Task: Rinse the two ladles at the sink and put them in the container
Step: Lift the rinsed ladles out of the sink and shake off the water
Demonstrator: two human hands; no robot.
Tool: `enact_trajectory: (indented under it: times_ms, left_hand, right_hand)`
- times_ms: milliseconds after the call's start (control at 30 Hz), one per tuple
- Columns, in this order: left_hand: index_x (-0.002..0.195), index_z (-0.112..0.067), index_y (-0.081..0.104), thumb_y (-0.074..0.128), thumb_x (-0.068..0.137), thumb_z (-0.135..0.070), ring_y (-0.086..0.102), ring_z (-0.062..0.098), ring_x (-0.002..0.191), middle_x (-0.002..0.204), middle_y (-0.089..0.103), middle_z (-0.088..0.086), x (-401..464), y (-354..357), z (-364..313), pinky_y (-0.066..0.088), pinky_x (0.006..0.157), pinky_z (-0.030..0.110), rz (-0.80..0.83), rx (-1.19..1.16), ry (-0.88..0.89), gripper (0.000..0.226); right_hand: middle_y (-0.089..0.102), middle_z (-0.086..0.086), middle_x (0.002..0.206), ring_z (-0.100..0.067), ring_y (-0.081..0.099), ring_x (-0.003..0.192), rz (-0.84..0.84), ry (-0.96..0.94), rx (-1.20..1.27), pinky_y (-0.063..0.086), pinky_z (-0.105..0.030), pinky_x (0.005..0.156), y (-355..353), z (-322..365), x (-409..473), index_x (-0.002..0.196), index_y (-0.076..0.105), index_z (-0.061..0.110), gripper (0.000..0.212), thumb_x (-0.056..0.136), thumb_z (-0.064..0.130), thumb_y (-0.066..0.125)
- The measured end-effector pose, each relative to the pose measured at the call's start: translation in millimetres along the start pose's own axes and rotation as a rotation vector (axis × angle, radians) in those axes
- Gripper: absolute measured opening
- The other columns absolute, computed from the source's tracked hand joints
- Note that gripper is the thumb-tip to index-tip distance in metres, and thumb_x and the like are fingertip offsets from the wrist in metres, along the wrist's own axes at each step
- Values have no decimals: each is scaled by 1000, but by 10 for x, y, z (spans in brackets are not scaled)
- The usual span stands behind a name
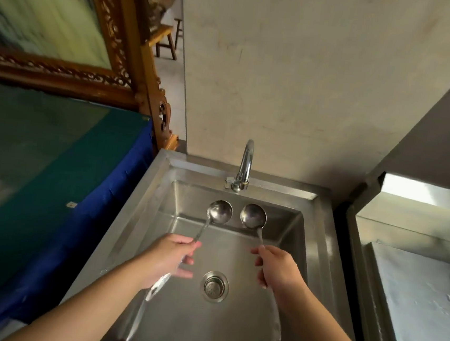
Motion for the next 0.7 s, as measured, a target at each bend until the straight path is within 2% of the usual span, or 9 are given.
enact_trajectory:
  times_ms: [67,100,167,233,333,400,500,600,700]
  left_hand:
    - [72,-17,68,64,97,-24,52,16,70,71,53,1,-94,-97,-273,62,73,36,-42,205,95,27]
    - [63,-19,60,63,97,-27,47,16,65,64,49,-2,-142,-142,-443,55,66,31,-64,320,162,35]
    - [57,-19,47,59,98,-30,35,14,53,51,38,-8,-301,-221,-834,33,53,26,-109,534,318,44]
    - [58,-15,46,54,98,-31,33,13,46,48,36,-7,-390,-278,-1157,24,49,28,-174,727,450,44]
    - [79,-31,71,53,100,-26,47,3,45,55,54,-9,-809,-369,-1793,29,43,17,-296,959,675,28]
    - [99,-30,75,54,100,-25,61,5,59,71,68,-8,-1155,-413,-2231,43,49,18,-378,1101,838,21]
    - [101,-23,74,52,100,-24,68,18,75,83,73,-2,-1657,-524,-2762,59,65,35,-462,1190,1021,22]
    - [104,-21,72,51,100,-26,67,17,74,82,70,-2,-2167,-647,-3195,60,63,36,-556,1247,1186,22]
    - [105,-19,72,50,100,-26,66,18,73,82,69,0,-2612,-773,-3568,60,63,37,-617,1236,1310,23]
  right_hand:
    - [61,0,64,-13,50,40,-71,-104,-149,41,-26,44,-186,242,-169,84,76,19,27,96,20,52]
    - [63,1,62,-15,53,45,-102,-156,-225,43,-25,47,-264,372,-260,83,77,22,27,95,23,53]
    - [72,-3,68,-20,64,61,-174,-273,-390,43,-27,52,-396,689,-490,82,77,20,28,95,28,53]
    - [71,-13,79,-27,65,75,-240,-374,-545,40,-32,57,-495,976,-634,78,72,12,32,97,29,52]
    - [61,-13,85,-28,61,73,-364,-546,-657,42,-30,67,-625,1529,-1064,69,63,11,39,101,26,50]
    - [55,-10,87,-27,57,72,-451,-648,-717,50,-36,73,-672,1935,-1418,74,64,10,35,102,23,49]
    - [53,-9,88,-36,62,75,-589,-801,-743,52,-39,74,-710,2539,-1986,93,74,7,26,101,18,52]
    - [60,-11,94,-38,66,79,-733,-923,-733,54,-40,74,-749,3039,-2576,115,75,12,26,100,18,55]
    - [61,-10,97,-37,66,82,-852,-1002,-708,52,-37,75,-786,3406,-3084,119,75,14,27,98,16,58]
Point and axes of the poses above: each hand's wrist, its own x-axis towards the middle knuckle, its own y-axis out of the palm, z = x × y, the point moved 10 cm from there along x, towards the middle knuckle
